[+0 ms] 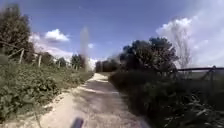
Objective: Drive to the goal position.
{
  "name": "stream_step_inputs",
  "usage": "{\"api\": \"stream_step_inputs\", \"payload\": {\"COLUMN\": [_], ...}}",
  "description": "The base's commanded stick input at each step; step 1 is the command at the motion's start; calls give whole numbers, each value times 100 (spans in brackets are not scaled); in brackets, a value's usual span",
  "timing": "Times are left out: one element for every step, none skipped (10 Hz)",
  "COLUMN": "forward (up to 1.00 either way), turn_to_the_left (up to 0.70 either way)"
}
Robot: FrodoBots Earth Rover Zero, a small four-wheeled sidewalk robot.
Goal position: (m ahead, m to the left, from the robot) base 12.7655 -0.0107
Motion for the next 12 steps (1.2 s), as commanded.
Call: {"api": "stream_step_inputs", "payload": {"forward": [70,70,70,70,70,70,70,70,70,70,70,70], "turn_to_the_left": [0,0,0,0,0,0,0,3,24,20,0,0]}}
